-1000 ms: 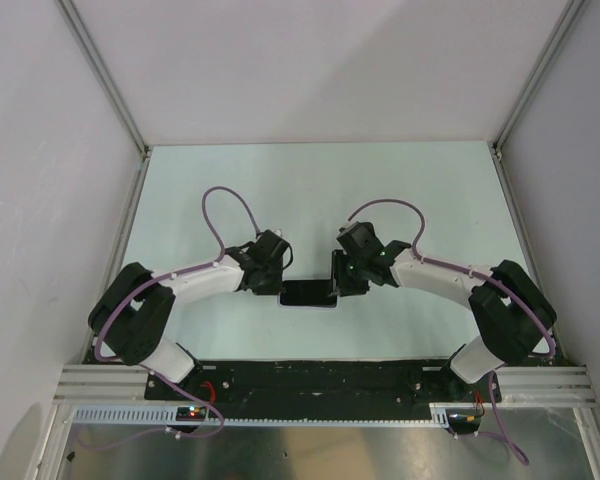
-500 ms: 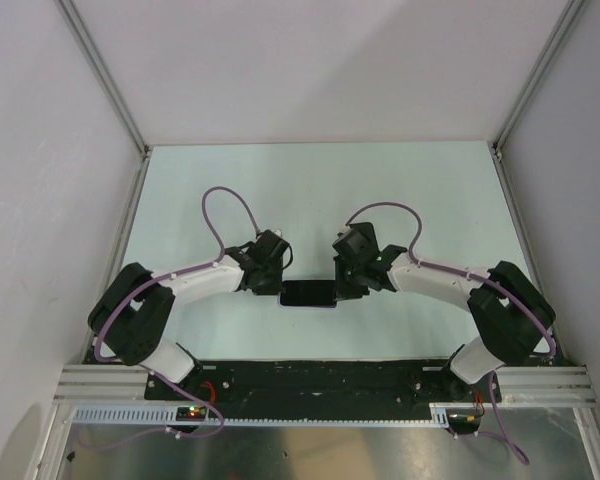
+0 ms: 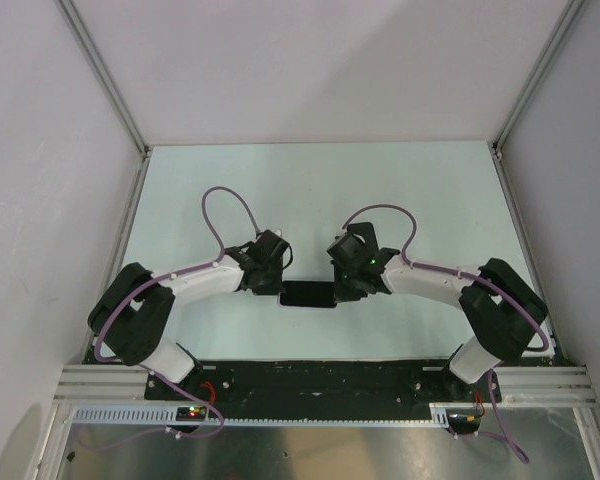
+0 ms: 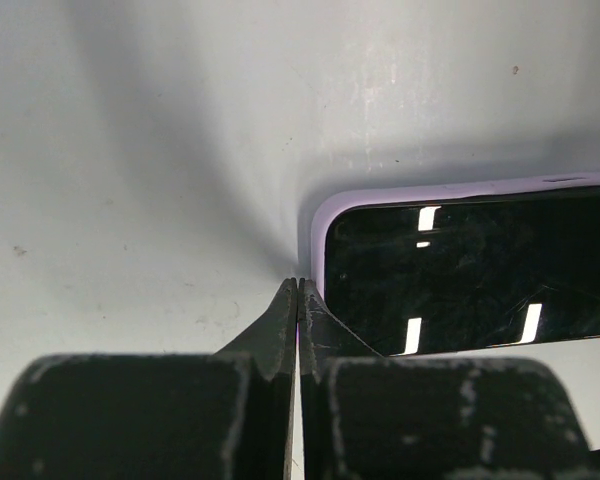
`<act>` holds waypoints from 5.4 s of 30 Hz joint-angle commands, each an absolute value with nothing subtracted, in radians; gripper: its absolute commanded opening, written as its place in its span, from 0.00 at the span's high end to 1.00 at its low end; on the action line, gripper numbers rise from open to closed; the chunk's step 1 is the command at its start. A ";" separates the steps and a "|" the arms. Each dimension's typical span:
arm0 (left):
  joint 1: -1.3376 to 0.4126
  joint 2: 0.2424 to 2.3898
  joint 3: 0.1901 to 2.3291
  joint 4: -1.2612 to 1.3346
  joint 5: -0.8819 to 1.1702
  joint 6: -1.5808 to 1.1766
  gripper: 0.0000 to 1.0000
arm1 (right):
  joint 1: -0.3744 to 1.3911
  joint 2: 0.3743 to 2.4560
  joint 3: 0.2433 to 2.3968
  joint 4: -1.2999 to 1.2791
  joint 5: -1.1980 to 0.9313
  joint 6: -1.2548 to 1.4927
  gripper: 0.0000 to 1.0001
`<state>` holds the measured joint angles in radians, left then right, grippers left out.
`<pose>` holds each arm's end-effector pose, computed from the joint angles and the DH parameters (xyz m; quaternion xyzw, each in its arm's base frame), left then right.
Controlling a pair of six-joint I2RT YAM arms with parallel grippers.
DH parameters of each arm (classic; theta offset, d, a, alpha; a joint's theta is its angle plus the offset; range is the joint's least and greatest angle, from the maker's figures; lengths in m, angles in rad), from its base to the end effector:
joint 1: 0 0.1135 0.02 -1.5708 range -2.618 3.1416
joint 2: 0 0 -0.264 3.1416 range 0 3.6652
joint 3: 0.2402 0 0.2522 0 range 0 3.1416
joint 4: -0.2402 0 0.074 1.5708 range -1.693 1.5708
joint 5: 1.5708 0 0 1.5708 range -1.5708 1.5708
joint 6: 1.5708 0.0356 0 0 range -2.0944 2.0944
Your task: Put the phone into the phone case
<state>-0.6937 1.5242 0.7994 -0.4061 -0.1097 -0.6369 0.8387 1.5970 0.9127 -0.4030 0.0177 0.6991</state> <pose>0.2158 -0.1744 0.1608 0.0157 0.9744 -0.0924 0.2044 0.2047 0.2269 0.1720 -0.0656 0.9687 0.1603 0.1780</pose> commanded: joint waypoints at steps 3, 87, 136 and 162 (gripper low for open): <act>-0.706 1.506 0.797 -0.368 -0.081 -0.640 1.00 | 0.891 1.658 0.912 -0.359 0.026 0.725 0.88; -0.712 1.572 0.825 -0.335 -0.172 -0.829 1.00 | 0.854 1.585 0.878 -0.310 0.062 0.631 0.69; -0.808 1.347 0.708 -0.341 -0.124 -0.855 1.00 | 1.033 1.580 0.867 -0.360 0.165 0.740 0.56; -0.527 1.114 0.745 -0.468 -0.093 -0.729 0.89 | 1.112 1.910 1.240 -0.465 0.370 0.719 0.02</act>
